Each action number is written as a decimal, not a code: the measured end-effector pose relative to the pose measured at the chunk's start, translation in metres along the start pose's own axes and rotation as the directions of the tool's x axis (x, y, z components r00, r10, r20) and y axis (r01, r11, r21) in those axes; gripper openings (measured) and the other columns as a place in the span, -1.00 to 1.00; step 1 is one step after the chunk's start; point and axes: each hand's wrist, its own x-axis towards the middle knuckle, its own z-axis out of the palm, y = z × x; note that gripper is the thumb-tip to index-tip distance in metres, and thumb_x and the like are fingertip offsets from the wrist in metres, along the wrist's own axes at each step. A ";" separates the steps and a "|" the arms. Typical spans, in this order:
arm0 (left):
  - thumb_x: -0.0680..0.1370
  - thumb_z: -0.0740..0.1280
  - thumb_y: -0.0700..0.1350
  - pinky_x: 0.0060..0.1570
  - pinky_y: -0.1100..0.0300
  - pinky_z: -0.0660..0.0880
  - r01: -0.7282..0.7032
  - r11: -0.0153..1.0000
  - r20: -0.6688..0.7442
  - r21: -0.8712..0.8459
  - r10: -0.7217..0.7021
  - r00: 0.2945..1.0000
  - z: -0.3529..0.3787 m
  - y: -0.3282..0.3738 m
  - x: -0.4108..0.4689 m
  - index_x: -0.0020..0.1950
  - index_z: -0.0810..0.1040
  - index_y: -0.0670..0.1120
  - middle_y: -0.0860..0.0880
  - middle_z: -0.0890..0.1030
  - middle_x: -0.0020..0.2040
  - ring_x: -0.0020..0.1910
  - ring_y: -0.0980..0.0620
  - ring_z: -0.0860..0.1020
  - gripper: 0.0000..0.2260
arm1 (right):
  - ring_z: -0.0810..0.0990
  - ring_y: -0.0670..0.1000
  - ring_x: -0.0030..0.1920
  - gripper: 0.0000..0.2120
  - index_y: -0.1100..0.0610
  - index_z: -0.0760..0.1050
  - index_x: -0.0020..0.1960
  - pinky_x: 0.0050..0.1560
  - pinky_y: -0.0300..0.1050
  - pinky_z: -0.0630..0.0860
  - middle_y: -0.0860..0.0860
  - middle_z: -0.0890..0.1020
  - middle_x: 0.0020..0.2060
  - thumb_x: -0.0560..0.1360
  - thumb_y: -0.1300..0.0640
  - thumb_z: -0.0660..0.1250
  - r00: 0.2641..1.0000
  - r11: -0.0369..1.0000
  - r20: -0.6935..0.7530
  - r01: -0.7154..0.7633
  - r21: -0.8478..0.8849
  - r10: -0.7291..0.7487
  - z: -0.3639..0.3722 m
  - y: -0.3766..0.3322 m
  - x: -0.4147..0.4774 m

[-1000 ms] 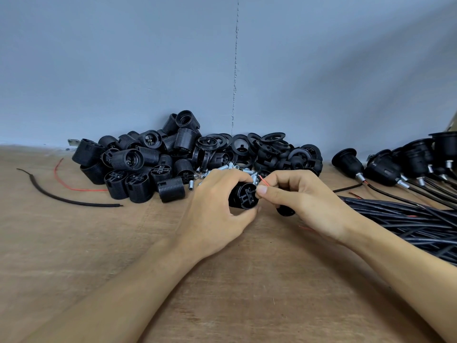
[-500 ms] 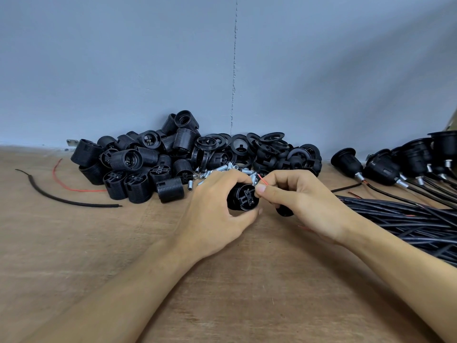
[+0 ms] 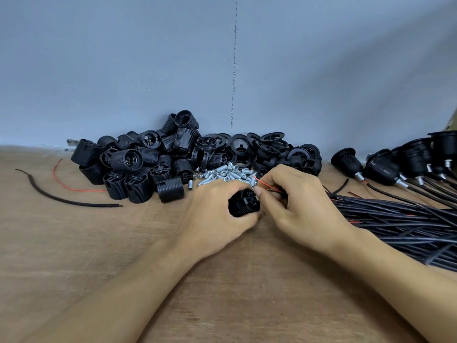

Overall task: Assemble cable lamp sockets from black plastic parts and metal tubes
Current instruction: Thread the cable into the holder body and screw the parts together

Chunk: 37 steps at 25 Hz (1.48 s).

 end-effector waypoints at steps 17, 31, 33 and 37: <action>0.31 0.37 0.24 -0.28 0.40 0.39 0.065 0.994 0.153 -0.089 -0.051 0.987 -0.004 0.002 0.001 0.01 0.64 0.19 0.26 0.64 -0.22 -0.28 0.30 0.54 -0.67 | 0.52 -0.06 -0.16 -0.92 0.07 0.58 -0.12 -0.18 -0.42 0.35 -0.10 0.55 -0.30 0.56 0.16 0.37 0.996 0.989 -0.003 -0.089 0.115 0.090 0.008 0.003 -0.007; 0.35 0.36 0.23 -0.07 0.16 0.51 0.019 0.999 0.157 -0.031 -0.014 0.988 0.000 -0.002 0.000 0.12 0.63 0.16 0.17 0.69 -0.10 -0.08 0.21 0.61 -0.63 | 0.42 -0.09 -0.24 -0.91 0.15 0.52 -0.09 -0.20 -0.21 0.38 -0.08 0.45 -0.24 0.59 0.16 0.33 0.994 0.997 0.109 0.039 -0.062 -0.032 -0.004 -0.002 -0.004; 0.37 0.32 0.26 -0.01 0.11 0.51 -0.021 0.999 0.155 0.047 0.014 0.988 0.002 -0.002 0.000 0.22 0.50 0.24 0.13 0.68 -0.08 -0.04 0.18 0.59 -0.57 | 0.47 0.05 -0.22 -0.89 0.16 0.47 -0.10 -0.20 0.01 0.46 -0.03 0.45 -0.21 0.59 0.16 0.29 0.983 0.980 0.170 0.101 -0.172 -0.071 -0.008 -0.007 -0.002; 0.36 0.34 0.24 -0.02 0.33 0.46 -0.006 1.000 0.136 -0.015 0.008 0.991 0.002 -0.003 -0.001 0.22 0.52 0.25 0.14 0.70 -0.06 -0.04 0.23 0.58 -0.57 | 0.50 0.12 -0.18 -0.89 0.15 0.45 -0.08 -0.17 0.10 0.47 0.01 0.50 -0.18 0.60 0.14 0.28 0.985 0.978 0.169 0.075 -0.196 -0.041 -0.006 -0.014 -0.004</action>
